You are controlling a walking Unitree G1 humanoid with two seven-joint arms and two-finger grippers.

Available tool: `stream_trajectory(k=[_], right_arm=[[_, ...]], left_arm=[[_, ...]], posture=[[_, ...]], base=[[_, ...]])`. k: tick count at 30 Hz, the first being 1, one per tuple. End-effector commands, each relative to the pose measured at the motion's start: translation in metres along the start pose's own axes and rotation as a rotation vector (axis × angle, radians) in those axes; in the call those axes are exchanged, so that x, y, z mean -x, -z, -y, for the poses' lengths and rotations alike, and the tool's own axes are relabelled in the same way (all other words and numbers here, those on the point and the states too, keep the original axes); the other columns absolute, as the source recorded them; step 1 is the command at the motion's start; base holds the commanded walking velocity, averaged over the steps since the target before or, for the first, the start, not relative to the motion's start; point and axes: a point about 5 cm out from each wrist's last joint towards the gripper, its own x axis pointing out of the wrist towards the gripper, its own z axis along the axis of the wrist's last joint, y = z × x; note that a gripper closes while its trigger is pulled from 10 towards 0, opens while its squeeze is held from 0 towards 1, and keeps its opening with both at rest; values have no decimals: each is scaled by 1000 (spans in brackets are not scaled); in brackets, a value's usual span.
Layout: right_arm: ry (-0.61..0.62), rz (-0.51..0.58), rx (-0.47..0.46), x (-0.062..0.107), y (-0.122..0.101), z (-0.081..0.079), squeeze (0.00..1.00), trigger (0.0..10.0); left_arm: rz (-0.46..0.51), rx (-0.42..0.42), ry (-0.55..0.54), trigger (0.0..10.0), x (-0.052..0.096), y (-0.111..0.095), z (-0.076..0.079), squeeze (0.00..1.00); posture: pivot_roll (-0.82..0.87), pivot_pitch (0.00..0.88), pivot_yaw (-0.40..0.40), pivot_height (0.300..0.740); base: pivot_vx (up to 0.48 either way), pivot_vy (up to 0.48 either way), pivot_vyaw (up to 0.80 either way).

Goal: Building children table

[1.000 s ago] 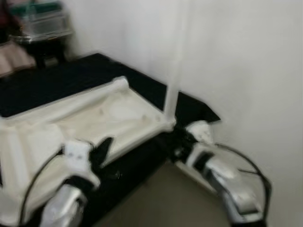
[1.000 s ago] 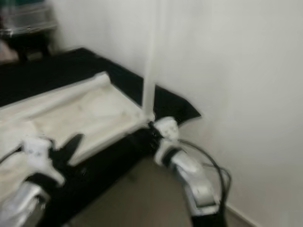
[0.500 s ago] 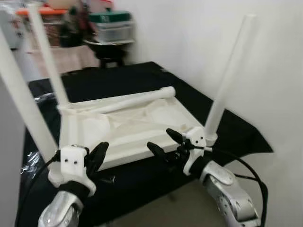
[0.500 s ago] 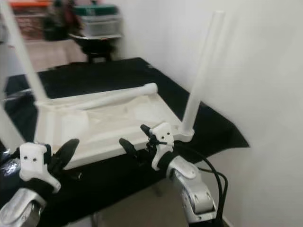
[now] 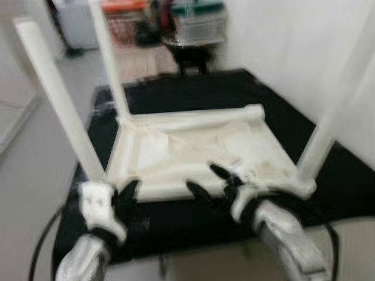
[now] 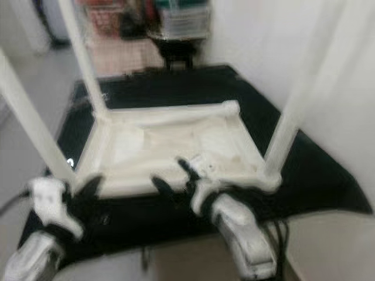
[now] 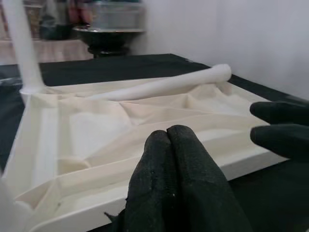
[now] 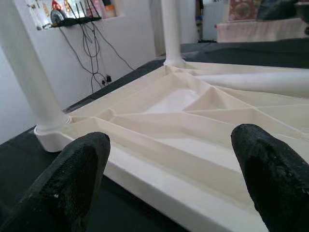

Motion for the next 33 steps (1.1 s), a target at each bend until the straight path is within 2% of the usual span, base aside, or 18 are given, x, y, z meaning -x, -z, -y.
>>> stream_trajectory(k=[1, 11, 12, 15, 16, 17, 18, 21, 25, 26, 27, 28, 29, 32, 33], right_arm=[[-40, 0, -15, -6, 1, -9, 0, 10000], [-45, -31, -19, -7, 2, -8, 0, 10000], [-55, -74, -15, -9, 4, -8, 0, 10000], [-63, -96, -8, -10, 4, -7, 0, 10000], [-53, -138, 94, -15, 1, -2, 0, 10000], [-53, -138, 94, -15, 1, -2, 0, 10000], [-31, -211, 232, -22, -4, 11, 0, 10000], [-32, -296, 326, -24, -11, 29, 0, 10000], [-78, -380, 373, -20, -16, 39, 0, 10000], [-88, -440, 411, -13, -24, 53, 0, 10000], [-88, -440, 411, -13, -24, 53, 0, 10000], [-80, -533, 468, -1, -38, 73, 0, 10000], [-76, -581, 485, 5, -43, 81, 0, 10000], [-81, -641, 506, 11, -47, 89, 0, 10000], [-54, -709, 521, 14, -47, 98, 0, 10000]], left_arm=[[-11, 1, -23, 10000, 2, 1, -6, 0], [-10, 22, -3, 10000, 2, 2, -4, 0], [-11, 31, 10, 10000, 3, 2, -3, 0], [-11, 34, 16, 10000, 3, 2, -3, 0], [-13, 38, 22, 10000, 3, 2, -2, 0], [-13, 38, 22, 10000, 3, 2, -2, 0], [-17, 41, 28, 10000, 4, 2, -1, 0], [-21, 40, 31, 10000, 4, 3, 0, 0], [-22, 40, 33, 10000, 4, 3, 0, 0], [-23, 44, 42, 10000, 5, 3, 2, 0], [-23, 44, 42, 10000, 5, 3, 2, 0], [-24, 52, 62, 10000, 5, 3, 4, 0], [-24, 57, 73, 10000, 6, 3, 5, 0], [-25, 64, 87, 10000, 6, 3, 7, 0], [-25, 68, 93, 10000, 6, 3, 7, 0]], posture=[[-30, 35, -23, 740], [-33, 34, -25, 740], [-30, 32, -25, 740], [-29, 32, -25, 740], [-20, 29, -27, 740], [-20, 29, -27, 740], [-15, 26, -32, 740], [-6, 25, -39, 740], [-3, 25, -41, 740], [-1, 27, -54, 740], [-1, 27, -54, 740], [-3, 29, -58, 740], [-3, 29, -59, 740], [-3, 29, -61, 740], [-4, 31, -62, 740]], base=[[0, 0, 794], [0, 0, 794], [0, 0, 0], [0, 0, 0], [0, 0, 0], [0, 0, 0], [0, 0, 0], [0, 0, 0], [0, 0, 0], [0, 0, 0], [0, 0, 0], [0, 0, 0], [0, 0, 0], [0, 0, 0], [0, 0, 0]])
